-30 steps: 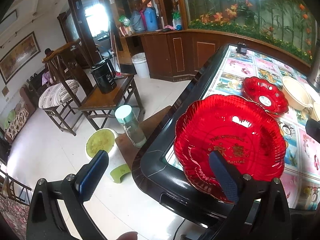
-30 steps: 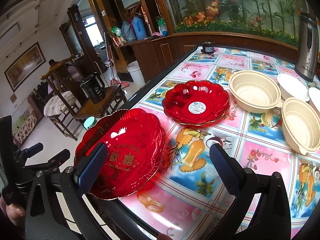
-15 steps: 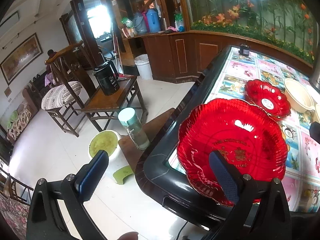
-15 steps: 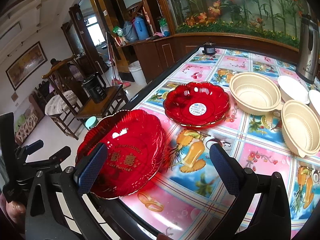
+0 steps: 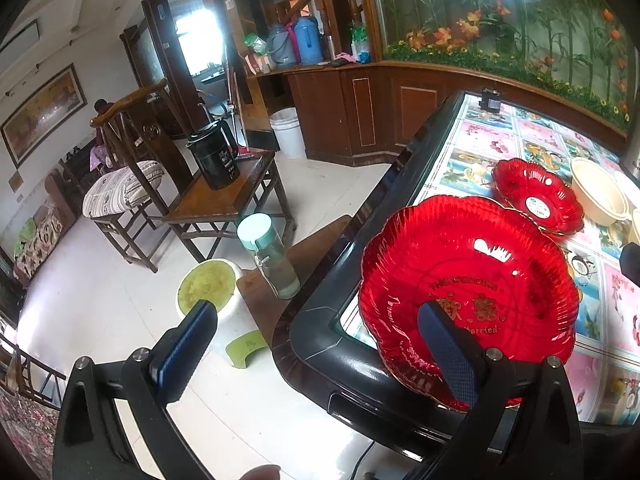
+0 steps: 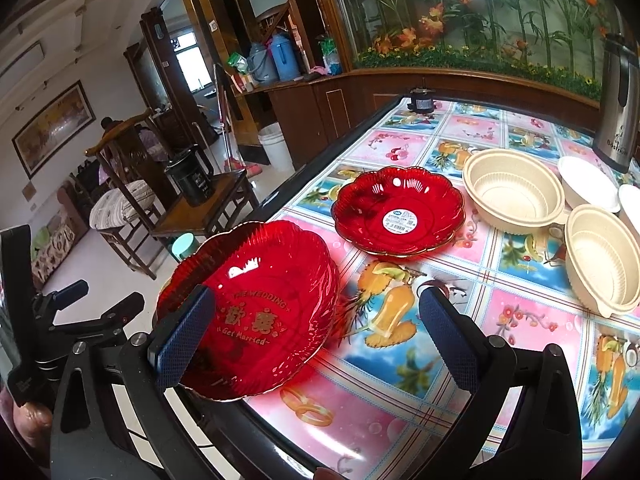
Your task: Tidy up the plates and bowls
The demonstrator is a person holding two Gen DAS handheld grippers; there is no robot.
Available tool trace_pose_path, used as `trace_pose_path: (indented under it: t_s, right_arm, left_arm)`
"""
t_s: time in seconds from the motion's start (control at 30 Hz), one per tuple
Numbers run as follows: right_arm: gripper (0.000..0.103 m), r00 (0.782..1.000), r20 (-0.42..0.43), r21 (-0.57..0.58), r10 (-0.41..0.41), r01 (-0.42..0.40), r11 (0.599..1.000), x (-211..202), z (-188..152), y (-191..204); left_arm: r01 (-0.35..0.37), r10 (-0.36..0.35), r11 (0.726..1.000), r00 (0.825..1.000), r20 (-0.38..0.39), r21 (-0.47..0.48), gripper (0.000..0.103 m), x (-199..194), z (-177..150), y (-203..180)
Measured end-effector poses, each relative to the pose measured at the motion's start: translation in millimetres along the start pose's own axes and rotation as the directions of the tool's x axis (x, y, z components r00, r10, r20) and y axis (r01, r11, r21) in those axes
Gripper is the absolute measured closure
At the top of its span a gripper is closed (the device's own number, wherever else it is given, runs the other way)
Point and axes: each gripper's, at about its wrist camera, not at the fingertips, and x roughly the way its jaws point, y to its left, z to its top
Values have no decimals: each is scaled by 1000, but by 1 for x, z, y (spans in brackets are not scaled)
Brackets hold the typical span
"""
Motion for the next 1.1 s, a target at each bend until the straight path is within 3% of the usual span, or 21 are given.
trace_pose_path:
  t_s: [1.1]
  right_arm:
    - [0, 998, -41, 12, -46, 47, 999, 24, 2, 10]
  left_arm:
    - [34, -34, 999, 998, -52, -3, 2, 23, -3, 4]
